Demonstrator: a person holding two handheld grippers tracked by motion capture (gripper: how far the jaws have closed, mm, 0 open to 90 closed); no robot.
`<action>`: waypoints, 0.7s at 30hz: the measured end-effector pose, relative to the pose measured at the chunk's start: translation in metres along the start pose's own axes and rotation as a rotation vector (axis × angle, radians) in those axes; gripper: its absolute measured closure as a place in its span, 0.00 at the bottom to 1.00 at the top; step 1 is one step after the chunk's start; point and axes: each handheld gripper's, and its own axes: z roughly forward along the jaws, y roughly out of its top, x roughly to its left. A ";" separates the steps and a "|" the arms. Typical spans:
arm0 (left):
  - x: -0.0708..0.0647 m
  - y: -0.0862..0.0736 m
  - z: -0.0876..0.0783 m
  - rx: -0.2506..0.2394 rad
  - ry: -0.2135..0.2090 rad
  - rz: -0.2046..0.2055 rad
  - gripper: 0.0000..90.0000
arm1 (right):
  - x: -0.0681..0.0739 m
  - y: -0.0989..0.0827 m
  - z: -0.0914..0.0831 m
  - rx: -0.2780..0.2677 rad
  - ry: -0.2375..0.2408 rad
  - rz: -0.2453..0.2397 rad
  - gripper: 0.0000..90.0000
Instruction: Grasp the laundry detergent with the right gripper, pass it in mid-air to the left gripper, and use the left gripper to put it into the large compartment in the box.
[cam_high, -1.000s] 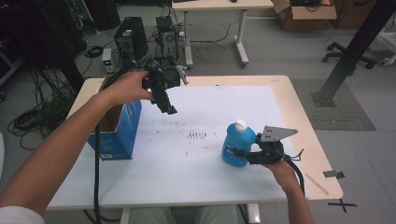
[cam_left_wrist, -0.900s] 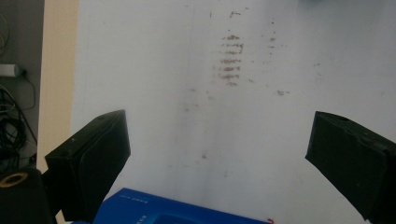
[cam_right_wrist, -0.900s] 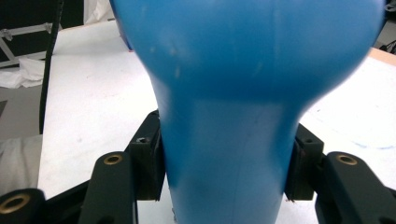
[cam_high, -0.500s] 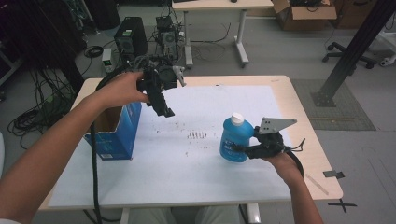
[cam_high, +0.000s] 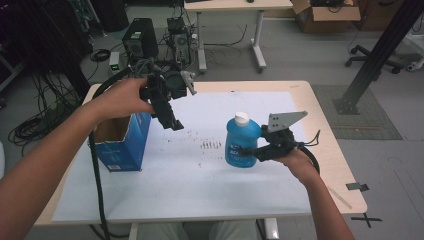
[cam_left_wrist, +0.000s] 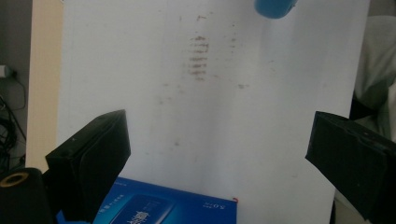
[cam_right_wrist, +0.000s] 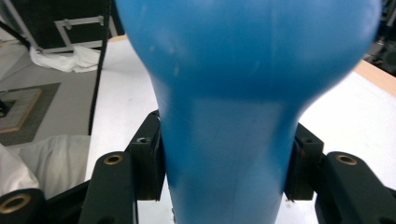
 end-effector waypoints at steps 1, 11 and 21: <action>-0.002 0.001 -0.002 0.000 -0.002 0.002 0.07 | 0.000 0.000 0.000 0.000 0.000 0.000 0.49; -0.022 0.011 -0.013 0.017 -0.041 0.040 0.07 | 0.000 0.022 0.023 0.007 0.089 -0.057 0.49; -0.034 0.017 -0.020 0.031 -0.063 0.022 0.07 | -0.004 0.038 0.043 0.007 0.170 -0.097 0.49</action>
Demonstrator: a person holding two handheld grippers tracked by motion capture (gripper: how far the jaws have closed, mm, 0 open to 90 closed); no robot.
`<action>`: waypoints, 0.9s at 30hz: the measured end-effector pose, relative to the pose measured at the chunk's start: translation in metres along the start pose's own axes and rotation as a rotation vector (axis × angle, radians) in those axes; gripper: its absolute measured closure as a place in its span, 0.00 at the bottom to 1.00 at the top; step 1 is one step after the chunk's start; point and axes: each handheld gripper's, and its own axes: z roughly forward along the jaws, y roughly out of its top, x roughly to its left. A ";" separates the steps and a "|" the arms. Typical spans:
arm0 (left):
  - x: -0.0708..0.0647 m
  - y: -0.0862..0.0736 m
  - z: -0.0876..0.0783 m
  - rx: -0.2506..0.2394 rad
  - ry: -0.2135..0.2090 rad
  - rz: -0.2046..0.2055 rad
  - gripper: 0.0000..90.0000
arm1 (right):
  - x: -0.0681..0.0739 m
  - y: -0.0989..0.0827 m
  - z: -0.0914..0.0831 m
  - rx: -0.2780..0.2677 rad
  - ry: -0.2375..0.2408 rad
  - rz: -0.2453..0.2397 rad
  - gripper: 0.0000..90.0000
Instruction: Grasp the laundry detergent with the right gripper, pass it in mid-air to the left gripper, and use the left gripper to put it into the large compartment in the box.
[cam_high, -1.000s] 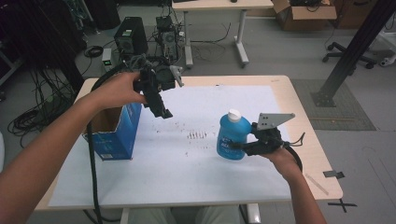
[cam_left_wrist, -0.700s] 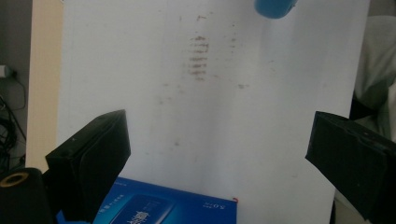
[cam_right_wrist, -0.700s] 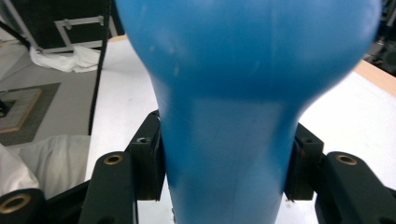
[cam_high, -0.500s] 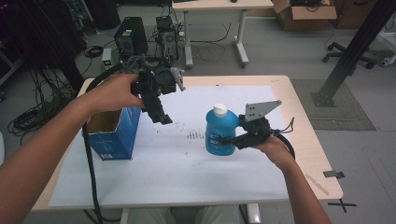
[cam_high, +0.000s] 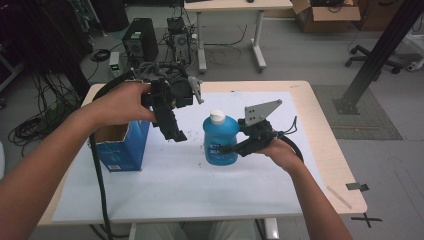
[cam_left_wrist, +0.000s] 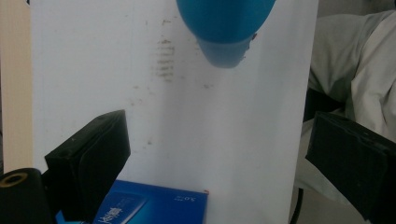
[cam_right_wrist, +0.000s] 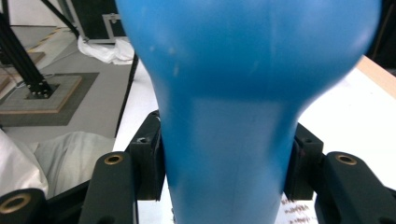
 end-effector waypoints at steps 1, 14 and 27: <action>-0.001 0.000 0.000 -0.001 -0.001 -0.002 0.07 | -0.001 0.001 0.002 0.002 0.008 -0.003 0.49; -0.010 0.011 -0.011 0.012 -0.024 0.015 0.07 | 0.002 0.014 0.017 0.042 0.066 -0.039 0.49; -0.009 0.026 -0.009 0.031 -0.027 0.030 0.07 | 0.001 0.027 0.023 0.044 0.070 -0.061 0.49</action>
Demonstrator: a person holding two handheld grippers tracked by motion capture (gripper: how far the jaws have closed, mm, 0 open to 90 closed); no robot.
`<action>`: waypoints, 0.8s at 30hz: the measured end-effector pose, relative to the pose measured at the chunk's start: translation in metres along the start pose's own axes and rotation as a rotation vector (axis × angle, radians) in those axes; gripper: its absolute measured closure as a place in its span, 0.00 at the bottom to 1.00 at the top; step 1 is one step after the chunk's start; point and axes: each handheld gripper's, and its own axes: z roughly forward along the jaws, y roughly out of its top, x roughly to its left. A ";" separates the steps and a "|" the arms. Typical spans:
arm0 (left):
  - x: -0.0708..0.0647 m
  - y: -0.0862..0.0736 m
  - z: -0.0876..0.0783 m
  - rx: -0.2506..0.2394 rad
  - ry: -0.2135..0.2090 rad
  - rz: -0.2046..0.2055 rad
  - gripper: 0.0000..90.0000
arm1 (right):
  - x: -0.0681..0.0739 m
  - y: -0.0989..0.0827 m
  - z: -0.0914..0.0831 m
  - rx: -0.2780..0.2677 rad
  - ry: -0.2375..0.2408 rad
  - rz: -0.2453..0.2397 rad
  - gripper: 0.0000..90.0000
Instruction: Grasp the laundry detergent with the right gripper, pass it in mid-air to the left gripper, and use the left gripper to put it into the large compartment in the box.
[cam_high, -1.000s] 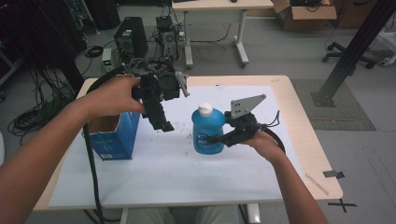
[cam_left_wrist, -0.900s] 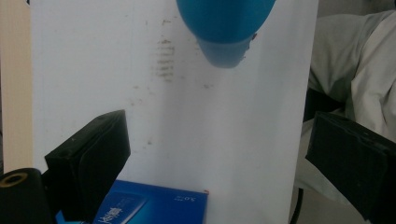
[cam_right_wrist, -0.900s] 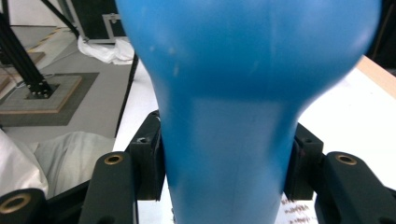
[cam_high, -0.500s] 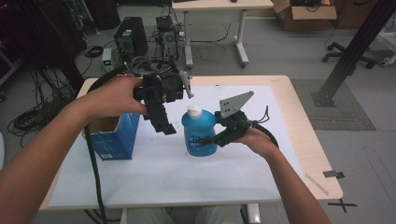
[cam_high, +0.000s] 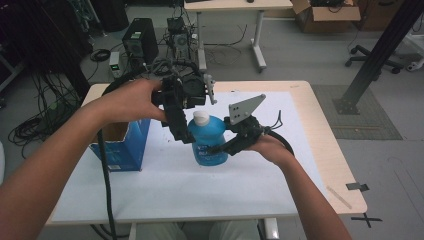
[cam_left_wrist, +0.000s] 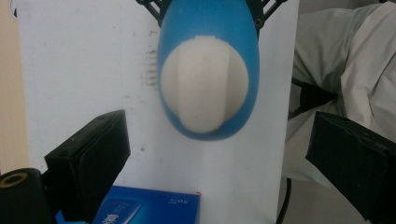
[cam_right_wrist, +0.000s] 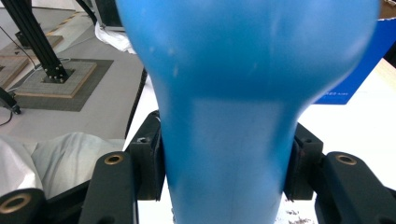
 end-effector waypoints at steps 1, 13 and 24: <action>0.001 0.001 0.000 0.001 0.000 0.000 0.07 | 0.000 0.000 0.000 0.000 0.001 0.001 0.49; 0.004 0.007 0.001 -0.002 0.009 0.000 0.07 | -0.001 0.001 0.006 0.011 0.009 -0.005 0.49; 0.007 0.012 0.012 -0.005 -0.007 -0.006 0.07 | -0.002 0.004 0.007 0.005 0.009 -0.007 0.49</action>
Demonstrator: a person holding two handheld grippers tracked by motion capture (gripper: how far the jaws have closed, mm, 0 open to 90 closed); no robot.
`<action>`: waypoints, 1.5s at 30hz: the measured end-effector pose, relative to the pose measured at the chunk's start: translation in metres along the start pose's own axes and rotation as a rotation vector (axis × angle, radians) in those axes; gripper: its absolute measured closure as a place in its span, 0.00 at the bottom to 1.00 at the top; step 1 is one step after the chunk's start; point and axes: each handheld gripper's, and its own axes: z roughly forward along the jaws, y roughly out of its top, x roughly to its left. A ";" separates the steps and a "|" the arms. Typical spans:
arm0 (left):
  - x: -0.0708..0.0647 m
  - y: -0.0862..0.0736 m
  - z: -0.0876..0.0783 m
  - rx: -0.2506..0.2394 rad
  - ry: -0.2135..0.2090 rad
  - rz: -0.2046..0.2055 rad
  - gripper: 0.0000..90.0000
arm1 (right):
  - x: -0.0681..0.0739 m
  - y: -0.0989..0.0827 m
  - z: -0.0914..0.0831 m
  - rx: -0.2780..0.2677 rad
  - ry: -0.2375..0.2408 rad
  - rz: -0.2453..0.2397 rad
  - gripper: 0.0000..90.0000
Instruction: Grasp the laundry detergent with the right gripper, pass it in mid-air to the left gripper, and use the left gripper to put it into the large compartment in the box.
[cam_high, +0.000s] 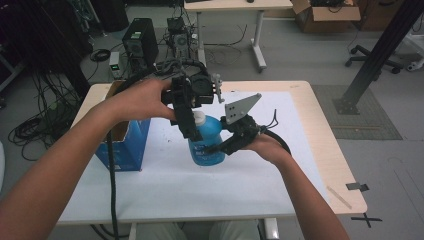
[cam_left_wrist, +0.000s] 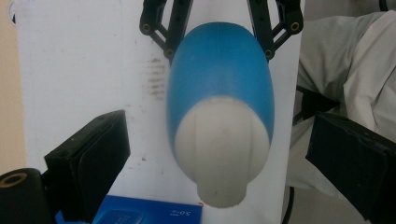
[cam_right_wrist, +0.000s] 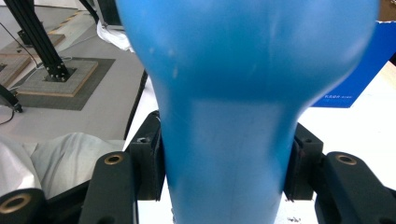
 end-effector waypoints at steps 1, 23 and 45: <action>0.000 0.000 0.000 0.000 0.000 0.000 0.07 | 0.000 0.000 0.000 0.000 0.000 0.000 0.49; 0.002 0.003 0.019 0.012 -0.017 0.009 0.08 | 0.000 0.003 0.001 -0.003 0.003 0.003 0.49; 0.003 0.003 0.023 0.013 -0.036 0.018 0.27 | 0.001 0.003 0.000 -0.002 0.001 -0.001 0.49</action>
